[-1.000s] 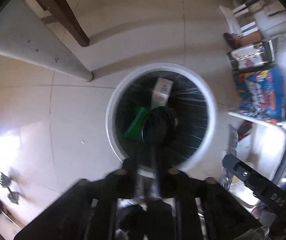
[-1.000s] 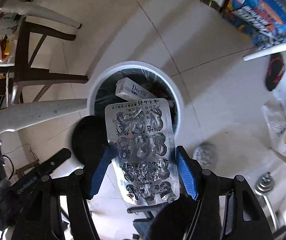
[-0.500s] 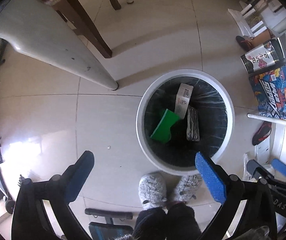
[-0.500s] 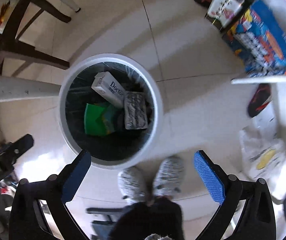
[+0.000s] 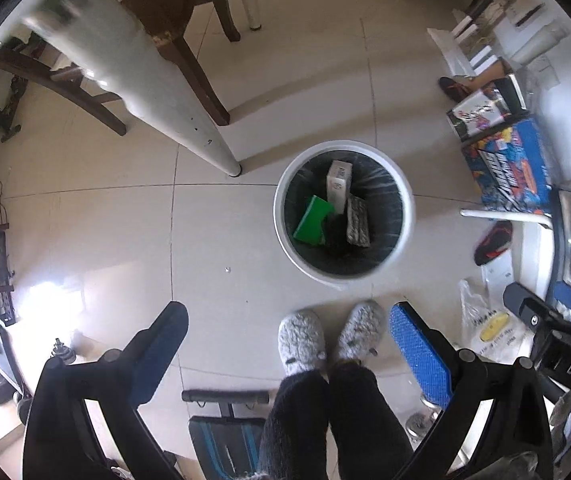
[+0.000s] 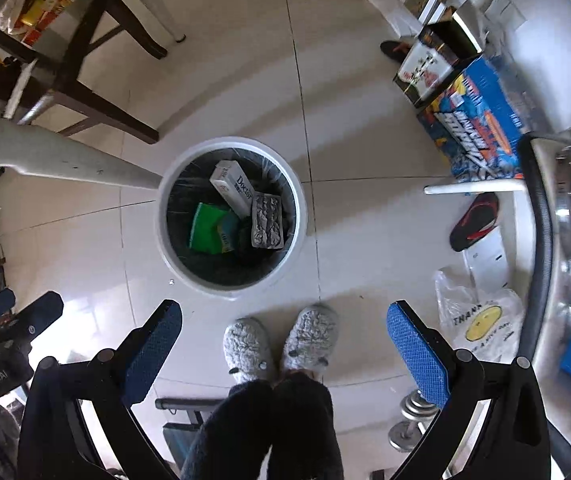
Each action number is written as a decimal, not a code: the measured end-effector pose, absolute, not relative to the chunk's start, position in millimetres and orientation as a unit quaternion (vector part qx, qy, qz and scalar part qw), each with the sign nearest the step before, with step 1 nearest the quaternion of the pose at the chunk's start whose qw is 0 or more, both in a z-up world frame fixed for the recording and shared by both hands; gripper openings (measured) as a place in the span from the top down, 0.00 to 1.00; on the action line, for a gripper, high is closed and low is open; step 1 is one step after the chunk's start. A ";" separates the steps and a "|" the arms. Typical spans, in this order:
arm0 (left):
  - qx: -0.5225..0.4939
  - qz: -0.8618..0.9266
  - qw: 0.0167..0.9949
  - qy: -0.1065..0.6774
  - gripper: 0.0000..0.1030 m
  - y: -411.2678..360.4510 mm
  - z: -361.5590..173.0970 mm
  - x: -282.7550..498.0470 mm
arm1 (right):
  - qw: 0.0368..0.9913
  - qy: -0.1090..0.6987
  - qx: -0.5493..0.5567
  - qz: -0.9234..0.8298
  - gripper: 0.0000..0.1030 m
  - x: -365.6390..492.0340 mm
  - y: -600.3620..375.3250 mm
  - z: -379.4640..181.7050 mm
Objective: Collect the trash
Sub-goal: 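Move both tools back over the table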
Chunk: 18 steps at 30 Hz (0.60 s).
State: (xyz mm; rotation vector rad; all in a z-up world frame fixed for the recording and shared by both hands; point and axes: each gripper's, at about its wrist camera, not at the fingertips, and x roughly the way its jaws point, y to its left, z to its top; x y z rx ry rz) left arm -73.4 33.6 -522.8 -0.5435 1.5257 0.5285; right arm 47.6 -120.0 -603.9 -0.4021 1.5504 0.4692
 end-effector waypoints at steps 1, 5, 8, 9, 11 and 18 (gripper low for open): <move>-0.240 0.232 0.660 0.673 0.00 30.8 -512.0 -75.1 | 0.674 0.686 -0.178 0.210 0.00 45.4 -121.8 -590.7; -0.239 0.220 0.671 0.666 0.00 19.8 -461.5 -83.9 | 0.681 0.680 -0.169 0.211 0.00 34.8 -129.2 -535.7; -0.240 0.208 0.677 0.664 0.00 13.9 -426.4 -89.0 | 0.685 0.677 -0.163 0.215 0.00 25.4 -135.3 -489.6; -0.237 0.204 0.680 0.663 0.00 12.5 -414.8 -90.8 | 0.687 0.675 -0.162 0.216 0.00 22.0 -137.4 -473.9; -0.229 0.199 0.690 0.657 0.00 8.1 -390.3 -94.9 | 0.694 0.667 -0.159 0.219 0.00 14.8 -142.0 -442.4; -0.200 0.204 0.722 0.630 0.00 2.1 -311.0 -107.4 | 0.707 0.650 -0.149 0.236 0.00 -3.0 -151.9 -345.3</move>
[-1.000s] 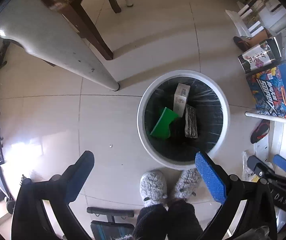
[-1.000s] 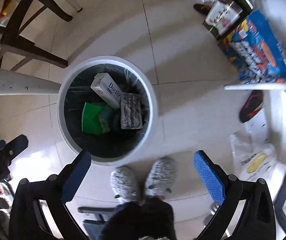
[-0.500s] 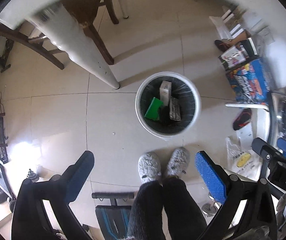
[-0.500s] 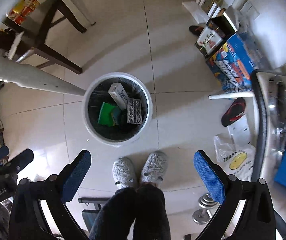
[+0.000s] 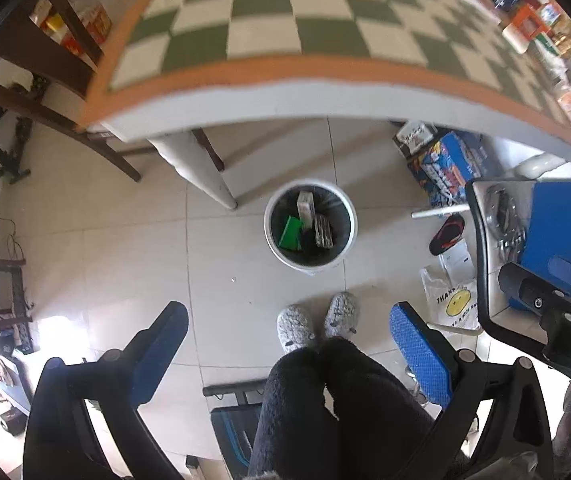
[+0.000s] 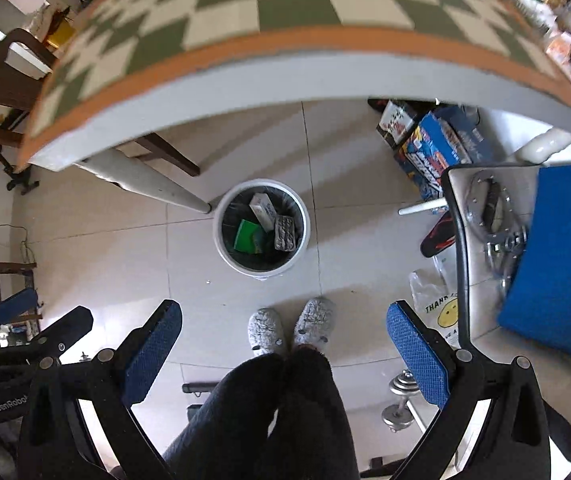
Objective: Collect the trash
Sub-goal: 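Move both tools back over the table, then grasp the blue snack wrapper with the left gripper while the right grasps the white box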
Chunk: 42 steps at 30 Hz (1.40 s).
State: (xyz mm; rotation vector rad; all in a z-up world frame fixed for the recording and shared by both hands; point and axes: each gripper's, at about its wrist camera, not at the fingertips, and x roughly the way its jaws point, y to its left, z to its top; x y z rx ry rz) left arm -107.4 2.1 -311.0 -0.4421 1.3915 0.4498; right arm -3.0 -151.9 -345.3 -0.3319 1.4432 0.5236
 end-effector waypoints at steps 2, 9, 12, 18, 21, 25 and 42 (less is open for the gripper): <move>-0.189 0.219 0.730 0.619 0.00 5.5 -289.6 -106.3 | 0.710 0.647 -0.138 0.241 0.00 -4.8 -151.0 -319.1; -0.147 0.269 0.775 0.553 0.00 44.4 -223.9 -58.0 | 0.730 0.629 -0.078 0.254 0.00 22.6 -137.2 -251.4; -0.130 0.285 0.792 0.524 0.00 60.6 -200.4 -21.7 | 0.742 0.619 -0.050 0.252 0.00 52.2 -130.0 -225.6; -0.113 0.288 0.807 0.504 0.00 93.5 -174.5 73.9 | 0.760 0.607 -0.018 0.230 0.00 142.3 -116.2 -199.6; -0.117 0.282 0.805 0.509 0.00 113.9 -170.2 132.0 | 0.760 0.611 -0.010 0.223 0.00 203.1 -106.5 -200.5; -0.126 0.281 0.792 0.527 0.00 141.5 -177.5 220.5 | 0.760 0.612 -0.017 0.219 0.00 292.9 -85.7 -206.6; -0.132 0.210 0.733 0.633 0.08 200.7 -300.1 491.9 | 0.721 0.665 -0.052 0.187 0.00 622.7 34.3 -300.5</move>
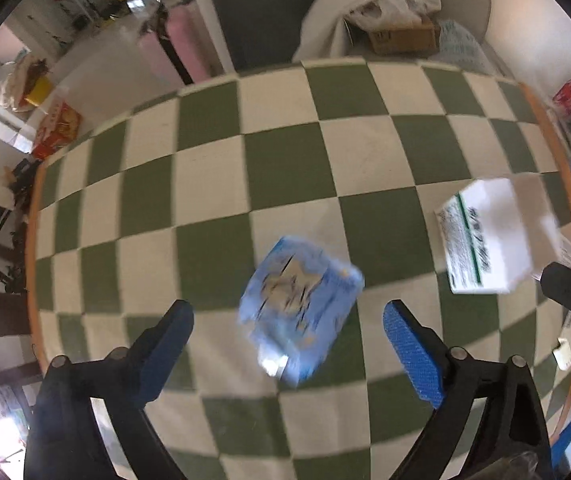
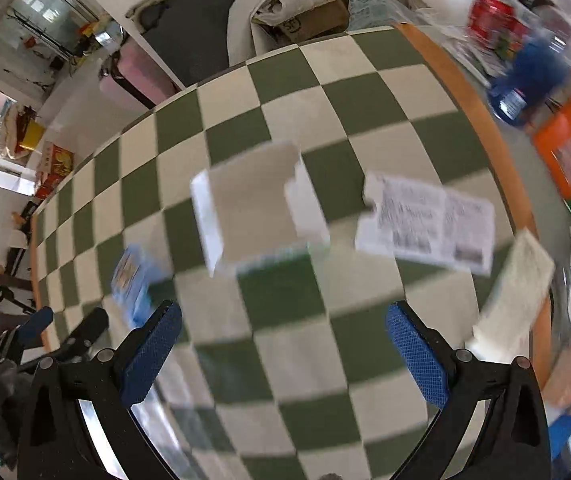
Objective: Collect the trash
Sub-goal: 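Grasp the blue snack wrapper with the left gripper while the right grasps the white box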
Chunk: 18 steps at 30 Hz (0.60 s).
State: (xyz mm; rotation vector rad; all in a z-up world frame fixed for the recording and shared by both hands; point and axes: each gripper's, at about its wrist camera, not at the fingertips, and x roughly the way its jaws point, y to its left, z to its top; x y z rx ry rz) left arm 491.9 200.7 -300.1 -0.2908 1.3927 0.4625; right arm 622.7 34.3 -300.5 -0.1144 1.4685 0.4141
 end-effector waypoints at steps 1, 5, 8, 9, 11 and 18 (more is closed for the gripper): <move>-0.134 0.204 0.728 0.641 0.12 202.5 -309.1 497.8 | 0.718 0.668 -0.055 0.188 0.00 630.4 40.0 -307.3; -0.150 0.196 0.703 0.668 0.43 208.8 -341.0 505.0 | 0.704 0.680 -0.068 0.192 0.00 649.2 58.8 -332.3; -0.173 0.197 0.707 0.657 0.66 211.1 -340.4 497.4 | 0.689 0.691 -0.060 0.209 0.00 657.4 71.7 -349.1; -0.180 0.196 0.708 0.654 0.79 210.9 -338.4 495.2 | 0.686 0.693 -0.058 0.213 0.00 658.3 75.3 -351.3; -0.180 0.207 0.709 0.650 0.80 210.3 -332.9 490.4 | 0.687 0.690 -0.064 0.218 0.00 657.5 81.9 -352.1; -0.193 0.244 0.713 0.629 0.89 217.3 -311.2 470.5 | 0.684 0.691 -0.080 0.218 0.00 651.8 92.6 -356.3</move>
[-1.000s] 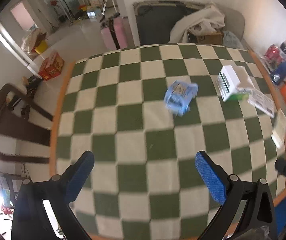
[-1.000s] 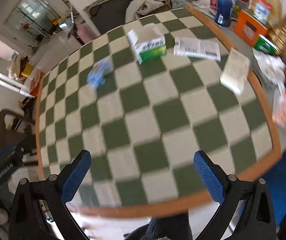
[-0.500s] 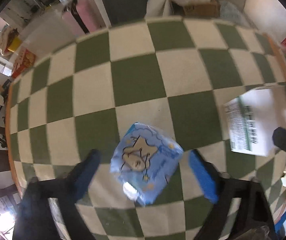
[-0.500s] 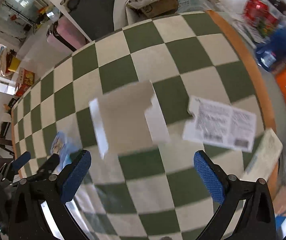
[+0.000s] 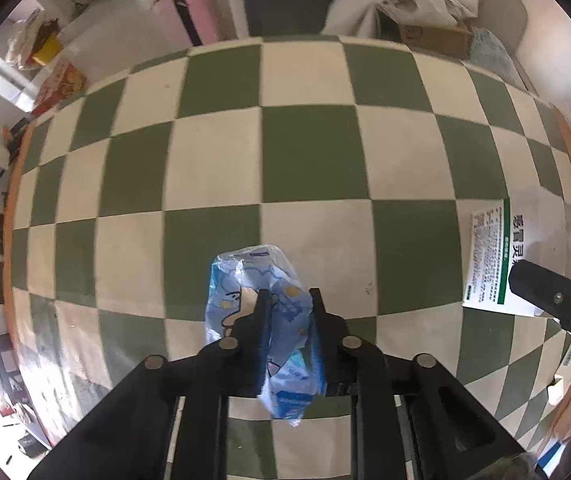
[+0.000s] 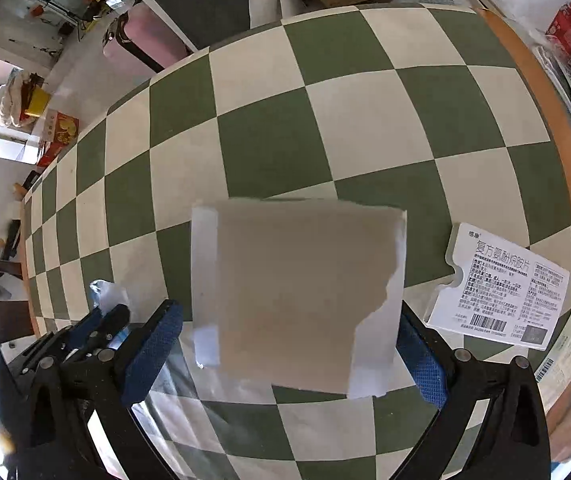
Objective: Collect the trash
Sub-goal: 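Grasp the blue snack wrapper with the left gripper while the right grasps the white box, then carry the blue wrapper and white box over the bin and release both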
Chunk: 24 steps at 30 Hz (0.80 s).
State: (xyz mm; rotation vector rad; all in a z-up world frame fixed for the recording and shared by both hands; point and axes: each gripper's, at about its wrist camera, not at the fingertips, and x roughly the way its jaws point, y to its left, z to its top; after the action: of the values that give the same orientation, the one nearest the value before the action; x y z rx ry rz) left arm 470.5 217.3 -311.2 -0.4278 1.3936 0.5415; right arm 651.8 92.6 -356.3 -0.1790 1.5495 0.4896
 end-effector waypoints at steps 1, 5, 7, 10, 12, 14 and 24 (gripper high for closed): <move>-0.195 0.248 0.714 0.625 0.90 217.7 -308.3 467.7 | 0.686 0.690 -0.082 0.217 0.03 651.7 93.1 -357.3; -0.207 0.258 0.718 0.613 0.91 218.0 -298.1 452.0 | 0.701 0.677 -0.078 0.209 0.13 649.8 88.7 -354.9; -0.215 0.256 0.722 0.606 0.91 218.7 -291.6 442.8 | 0.710 0.669 -0.075 0.209 0.13 646.2 84.5 -349.1; -0.229 0.252 0.730 0.592 0.92 216.9 -275.0 423.2 | 0.717 0.660 -0.067 0.216 0.13 634.3 76.6 -335.0; -0.239 0.249 0.734 0.585 0.92 216.9 -266.4 413.1 | 0.722 0.652 -0.062 0.221 0.13 623.5 71.1 -323.1; -0.257 0.243 0.741 0.572 0.92 218.8 -255.8 396.4 | 0.726 0.646 -0.054 0.230 0.13 605.7 62.5 -308.5; -0.261 0.210 0.777 0.532 0.92 174.8 -205.7 286.8 | 0.740 0.621 -0.035 0.257 0.13 470.2 10.7 -263.7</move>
State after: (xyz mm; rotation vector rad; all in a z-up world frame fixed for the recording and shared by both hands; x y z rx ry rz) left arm 286.8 174.8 -205.7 -0.5640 1.1516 0.4539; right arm 470.2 10.7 -263.7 -0.0766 1.3621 0.5627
